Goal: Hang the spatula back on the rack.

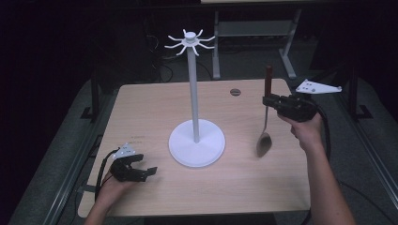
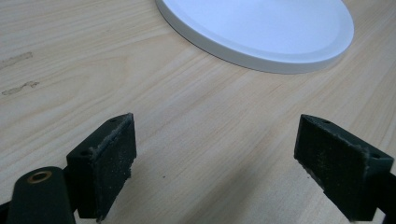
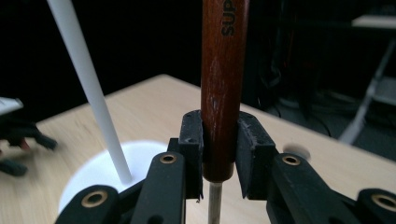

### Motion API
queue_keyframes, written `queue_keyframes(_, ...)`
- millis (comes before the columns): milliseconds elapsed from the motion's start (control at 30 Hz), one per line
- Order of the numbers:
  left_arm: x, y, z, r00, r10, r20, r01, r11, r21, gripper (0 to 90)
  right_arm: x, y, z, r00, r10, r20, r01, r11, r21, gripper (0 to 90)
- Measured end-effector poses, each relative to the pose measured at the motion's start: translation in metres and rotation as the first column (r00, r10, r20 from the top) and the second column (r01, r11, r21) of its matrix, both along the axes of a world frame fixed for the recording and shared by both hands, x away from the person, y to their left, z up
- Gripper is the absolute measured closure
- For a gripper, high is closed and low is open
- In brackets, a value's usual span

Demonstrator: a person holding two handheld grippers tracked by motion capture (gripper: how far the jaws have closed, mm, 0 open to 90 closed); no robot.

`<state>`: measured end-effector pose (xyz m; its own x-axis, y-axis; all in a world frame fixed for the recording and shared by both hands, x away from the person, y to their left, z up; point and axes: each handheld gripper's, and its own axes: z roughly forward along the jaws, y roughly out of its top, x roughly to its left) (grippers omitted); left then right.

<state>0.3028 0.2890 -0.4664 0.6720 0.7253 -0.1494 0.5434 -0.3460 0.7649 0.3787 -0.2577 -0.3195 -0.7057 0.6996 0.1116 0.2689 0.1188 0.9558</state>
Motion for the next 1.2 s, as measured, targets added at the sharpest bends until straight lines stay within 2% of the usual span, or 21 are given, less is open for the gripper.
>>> queue_keyframes(67, 0.000, 0.000, 0.000, 1.0000, 0.001, -0.001, -0.001, 1.0000, -0.002, 12.5, -0.003, 0.003, 0.009, 0.9986, 0.016, 0.051, -0.019, 0.998, 0.053, 74.0)
queue_keyframes(133, 0.000, 0.000, 0.000, 1.0000, 0.004, -0.001, -0.004, 1.0000, -0.007, 12.5, -0.004, 0.004, 0.011, 0.9978, 0.025, 0.062, -0.029, 0.998, 0.063, 74.0)
queue_keyframes(167, 0.000, 0.000, 0.000, 1.0000, 0.005, -0.001, -0.005, 1.0000, -0.008, 12.5, -0.005, 0.008, 0.018, 0.9961, 0.046, 0.076, -0.052, 0.995, 0.082, 74.0)
queue_keyframes(200, 0.000, 0.000, 0.000, 1.0000, 0.005, -0.001, -0.005, 1.0000, -0.008, 12.5, -0.005, 0.008, 0.018, 0.9961, 0.046, 0.076, -0.052, 0.995, 0.082, 74.0)
queue_keyframes(233, 0.000, 0.000, 0.000, 1.0000, 0.003, -0.002, -0.003, 1.0000, -0.007, 12.5, -0.006, 0.014, 0.025, 0.9931, 0.070, 0.094, -0.078, 0.993, 0.088, 74.0)
queue_keyframes(367, 0.000, 0.000, 0.000, 1.0000, 0.004, 0.000, -0.004, 0.9999, -0.011, 12.5, -0.009, 0.023, 0.035, 0.9884, 0.100, 0.114, -0.110, 0.990, 0.085, 73.9)
queue_keyframes(433, 0.000, 0.000, 0.000, 1.0000, 0.004, 0.000, -0.004, 0.9999, -0.009, 12.5, -0.012, 0.033, 0.044, 0.9814, 0.139, 0.132, -0.151, 0.985, 0.087, 73.9)
queue_keyframes(467, 0.000, 0.000, 0.000, 1.0000, 0.004, 0.000, -0.004, 0.9999, -0.009, 12.5, -0.012, 0.033, 0.044, 0.9814, 0.139, 0.132, -0.151, 0.985, 0.087, 73.9)
queue_keyframes(500, 0.000, 0.000, 0.000, 1.0000, 0.003, -0.001, -0.003, 1.0000, -0.009, 12.5, -0.013, 0.038, 0.050, 0.9759, 0.165, 0.143, -0.179, 0.980, 0.091, 73.9)
queue_keyframes(567, 0.000, 0.000, 0.000, 1.0000, 0.004, 0.000, -0.004, 0.9999, -0.009, 12.5, -0.014, 0.041, 0.052, 0.9744, 0.173, 0.144, -0.187, 0.978, 0.093, 73.9)
queue_keyframes(600, 0.000, 0.000, 0.000, 1.0000, 0.004, 0.000, -0.004, 1.0000, -0.009, 12.5, -0.014, 0.046, 0.058, 0.9695, 0.190, 0.155, -0.206, 0.974, 0.093, 73.9)
queue_keyframes(633, -0.001, 0.000, 0.001, 1.0000, 0.004, 0.000, -0.004, 1.0000, -0.009, 12.5, -0.014, 0.046, 0.058, 0.9695, 0.190, 0.155, -0.206, 0.974, 0.093, 73.9)
queue_keyframes(667, -0.001, 0.000, 0.001, 1.0000, 0.003, -0.001, -0.003, 1.0000, -0.007, 12.4, -0.014, 0.052, 0.065, 0.9654, 0.202, 0.165, -0.218, 0.972, 0.087, 73.9)
queue_keyframes(900, -0.001, 0.000, 0.001, 1.0000, 0.004, -0.002, -0.004, 1.0000, -0.008, 12.5, -0.013, 0.067, 0.081, 0.9536, 0.238, 0.184, -0.255, 0.964, 0.071, 73.8)
queue_keyframes(933, -0.001, 0.000, 0.001, 1.0000, 0.004, -0.001, -0.004, 1.0000, -0.008, 12.5, -0.012, 0.073, 0.086, 0.9499, 0.249, 0.189, -0.265, 0.962, 0.063, 73.8)
queue_keyframes(1200, -0.001, 0.000, 0.001, 1.0000, 0.004, 0.000, -0.004, 1.0000, -0.008, 12.5, -0.006, 0.094, 0.093, 0.9425, 0.279, 0.185, -0.289, 0.957, 0.034, 73.8)
